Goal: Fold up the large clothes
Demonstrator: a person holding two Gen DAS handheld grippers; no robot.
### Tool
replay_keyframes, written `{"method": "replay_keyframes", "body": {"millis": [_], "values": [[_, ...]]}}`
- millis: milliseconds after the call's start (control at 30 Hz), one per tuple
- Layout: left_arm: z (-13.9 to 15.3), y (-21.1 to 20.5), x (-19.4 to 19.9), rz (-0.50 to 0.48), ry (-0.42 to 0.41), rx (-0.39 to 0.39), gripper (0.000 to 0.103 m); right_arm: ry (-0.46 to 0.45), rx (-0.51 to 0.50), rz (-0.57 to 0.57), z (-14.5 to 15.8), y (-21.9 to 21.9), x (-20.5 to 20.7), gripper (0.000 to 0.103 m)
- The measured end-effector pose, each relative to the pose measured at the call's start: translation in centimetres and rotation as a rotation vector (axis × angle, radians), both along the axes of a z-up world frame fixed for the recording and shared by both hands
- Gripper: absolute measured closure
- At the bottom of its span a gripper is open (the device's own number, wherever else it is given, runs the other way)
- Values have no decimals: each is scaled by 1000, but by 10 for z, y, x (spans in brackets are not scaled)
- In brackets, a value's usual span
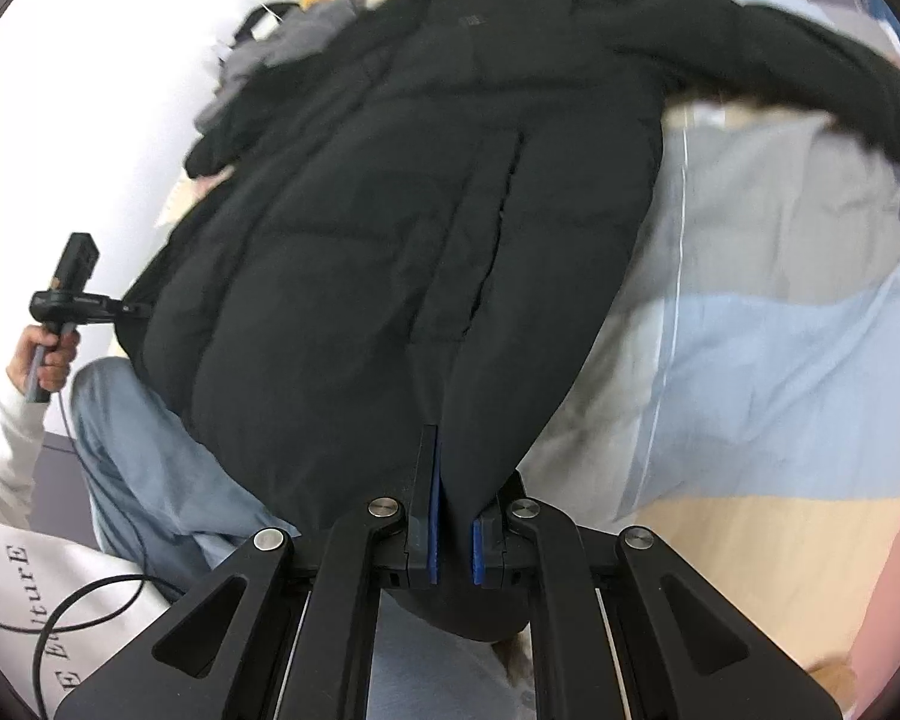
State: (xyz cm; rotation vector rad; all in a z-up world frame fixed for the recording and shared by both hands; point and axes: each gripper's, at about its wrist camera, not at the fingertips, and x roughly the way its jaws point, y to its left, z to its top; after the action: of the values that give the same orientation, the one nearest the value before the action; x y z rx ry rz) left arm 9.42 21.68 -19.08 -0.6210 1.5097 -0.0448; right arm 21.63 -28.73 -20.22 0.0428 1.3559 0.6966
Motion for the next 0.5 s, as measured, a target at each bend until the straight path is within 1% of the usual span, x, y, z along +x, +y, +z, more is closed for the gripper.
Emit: {"method": "replay_keyframes", "body": {"millis": [67,167,233,333,500], "values": [[-12,-6,4,7,39,-26,98,22,-27,15,-14,1,8,97],[-24,-4,8,15,88,-36,98,56,-33,32,-34,7,18,97],[-27,-6,12,22,104,-21,98,73,-26,37,-42,10,23,97],[-32,-18,16,7,129,5,97,100,-23,60,-56,11,31,97],[-49,-29,33,-18,197,38,92,151,-10,74,-79,16,34,95]]}}
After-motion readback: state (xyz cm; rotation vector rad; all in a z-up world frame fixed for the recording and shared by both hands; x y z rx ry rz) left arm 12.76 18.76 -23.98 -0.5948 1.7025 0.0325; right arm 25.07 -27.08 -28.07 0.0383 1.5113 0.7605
